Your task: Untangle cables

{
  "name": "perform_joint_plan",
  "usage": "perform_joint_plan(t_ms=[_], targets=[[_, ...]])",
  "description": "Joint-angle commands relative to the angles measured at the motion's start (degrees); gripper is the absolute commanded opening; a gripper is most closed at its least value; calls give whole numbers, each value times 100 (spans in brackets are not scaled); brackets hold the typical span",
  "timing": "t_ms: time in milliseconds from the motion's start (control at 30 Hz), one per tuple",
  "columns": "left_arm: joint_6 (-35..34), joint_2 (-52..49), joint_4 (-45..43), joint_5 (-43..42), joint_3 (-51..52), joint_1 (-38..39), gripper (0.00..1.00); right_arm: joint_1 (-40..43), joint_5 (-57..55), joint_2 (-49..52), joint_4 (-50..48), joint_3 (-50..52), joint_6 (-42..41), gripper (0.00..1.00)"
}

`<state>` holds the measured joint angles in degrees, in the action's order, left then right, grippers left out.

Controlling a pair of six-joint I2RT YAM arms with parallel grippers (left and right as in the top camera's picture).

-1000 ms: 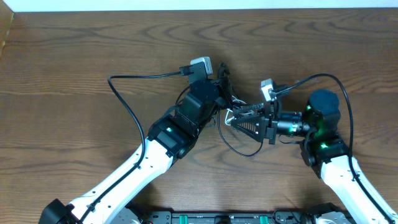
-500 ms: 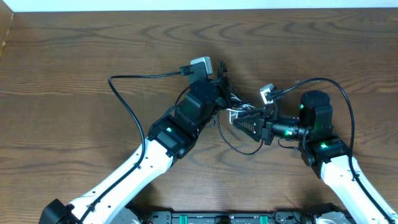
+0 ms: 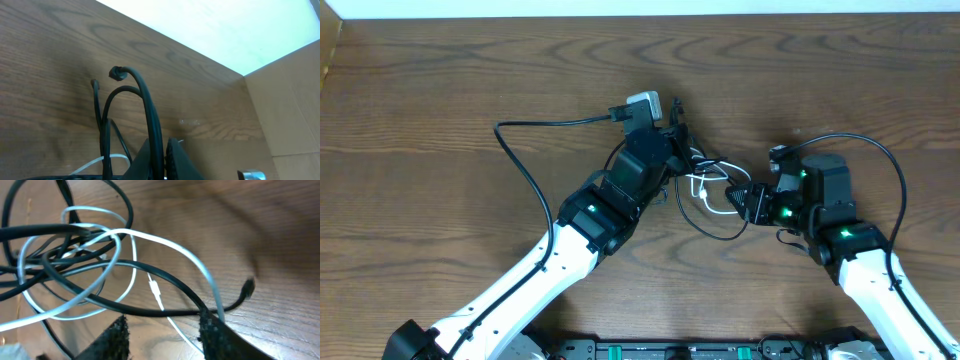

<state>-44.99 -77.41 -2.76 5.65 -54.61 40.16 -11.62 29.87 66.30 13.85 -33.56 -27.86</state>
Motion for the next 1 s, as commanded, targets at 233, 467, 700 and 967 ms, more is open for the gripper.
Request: perform_joint_plan(t_ms=[233, 467, 700, 967], targets=[[15, 26, 116, 94, -63, -24, 8, 520, 3272, -1325, -345, -13, 1143, 74], [-74, 26, 122, -98, -63, -24, 8, 369, 1998, -1561, -343, -13, 1530, 77], [-205, 26, 122, -374, -63, -24, 8, -103, 1996, -962, -901, -13, 1722, 70], [-225, 26, 214, -535, -63, -22, 8, -306, 1655, -280, -1329, -13, 1729, 60]])
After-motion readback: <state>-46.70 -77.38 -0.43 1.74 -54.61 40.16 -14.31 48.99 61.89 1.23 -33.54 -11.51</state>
